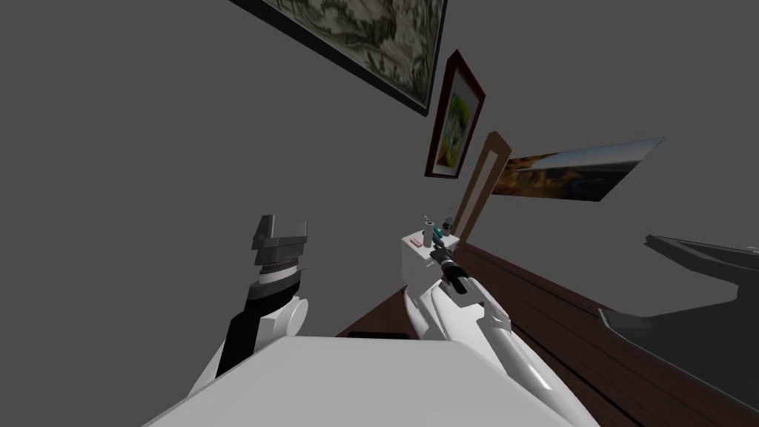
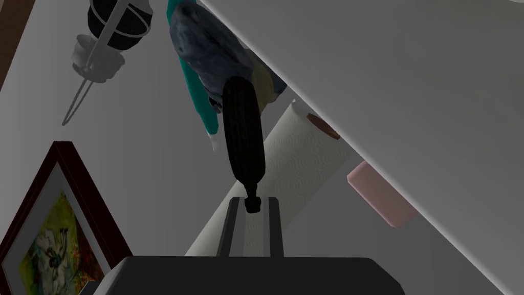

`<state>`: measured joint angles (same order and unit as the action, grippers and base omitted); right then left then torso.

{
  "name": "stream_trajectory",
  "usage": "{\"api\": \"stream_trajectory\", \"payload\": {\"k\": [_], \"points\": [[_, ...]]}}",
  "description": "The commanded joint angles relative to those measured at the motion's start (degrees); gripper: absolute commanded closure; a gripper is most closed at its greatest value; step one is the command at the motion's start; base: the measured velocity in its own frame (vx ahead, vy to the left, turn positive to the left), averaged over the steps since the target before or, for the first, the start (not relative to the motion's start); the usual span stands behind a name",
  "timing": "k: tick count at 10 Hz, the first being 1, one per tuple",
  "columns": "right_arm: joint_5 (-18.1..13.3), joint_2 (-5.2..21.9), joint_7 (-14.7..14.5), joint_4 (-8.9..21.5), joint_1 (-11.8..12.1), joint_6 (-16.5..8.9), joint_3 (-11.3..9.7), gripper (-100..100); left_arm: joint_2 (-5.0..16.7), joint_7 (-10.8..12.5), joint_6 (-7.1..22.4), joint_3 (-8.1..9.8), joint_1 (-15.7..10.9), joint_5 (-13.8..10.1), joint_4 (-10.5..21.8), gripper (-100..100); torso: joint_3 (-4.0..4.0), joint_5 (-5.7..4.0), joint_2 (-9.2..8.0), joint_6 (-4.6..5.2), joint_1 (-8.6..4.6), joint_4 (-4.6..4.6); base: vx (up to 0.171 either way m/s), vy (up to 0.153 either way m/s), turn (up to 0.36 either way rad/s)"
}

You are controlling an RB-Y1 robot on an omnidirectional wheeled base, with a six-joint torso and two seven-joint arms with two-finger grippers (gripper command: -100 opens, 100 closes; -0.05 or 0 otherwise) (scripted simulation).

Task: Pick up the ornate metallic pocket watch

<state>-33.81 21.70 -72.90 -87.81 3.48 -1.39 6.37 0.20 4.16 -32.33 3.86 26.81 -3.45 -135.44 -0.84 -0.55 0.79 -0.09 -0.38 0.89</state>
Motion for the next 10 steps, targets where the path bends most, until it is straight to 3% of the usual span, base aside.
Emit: {"api": "stream_trajectory", "payload": {"k": [1,2,3,5,6,7,9,10], "points": [[2.86,0.26,-2.86,0.69,0.22,1.35,1.32,100,0.00,0.00,0.00,0.00,0.00,0.00,0.00,0,0.00,0.00,0.00,0.00,0.00,0.00,-0.016,0.062,0.050],[4.12,0.26,-2.89,0.69,0.22,1.35,1.32,100,0.00,0.00,0.00,0.00,0.01,0.00,0.00,0,0.00,0.01,0.00,0.02,-0.02,-0.01,-0.007,0.019,-0.018],[6.15,1.13,-5.35,1.38,0.88,3.09,3.57,100,0.00,0.00,0.00,0.01,0.01,0.00,0.00,0,-0.01,-0.02,0.02,0.03,-0.14,0.00,-0.010,0.051,0.128],[8.50,1.13,-6.35,1.38,0.88,3.09,3.57,100,0.00,0.00,0.00,0.01,0.01,0.00,0.00,0,0.01,-0.01,0.00,0.01,-0.08,-0.01,-0.014,0.035,0.020],[10.78,2.01,-8.94,2.07,1.54,4.83,5.83,100,0.00,0.00,0.00,0.01,0.01,0.00,0.00,0,0.00,-0.02,0.00,0.03,-0.15,-0.01,-0.013,0.051,0.137],[12.40,2.01,-9.80,2.07,1.54,4.83,5.83,100,0.00,0.00,0.00,0.00,0.00,0.00,0.00,0,0.01,-0.01,-0.01,0.01,-0.10,-0.02,-0.007,0.050,0.048],[12.30,1.88,-9.64,1.88,1.66,4.77,5.74,100,0.00,0.00,0.00,0.01,0.01,0.00,0.00,0,0.00,-0.02,0.02,0.04,-0.16,-0.02,-0.003,0.015,-0.014],[12.41,1.91,-9.73,1.92,1.65,4.81,5.77,0,0.01,0.00,0.00,0.01,0.01,0.00,0.00,0,-0.01,-0.04,0.03,0.02,-0.21,-0.01,0.000,0.000,0.000]]}}
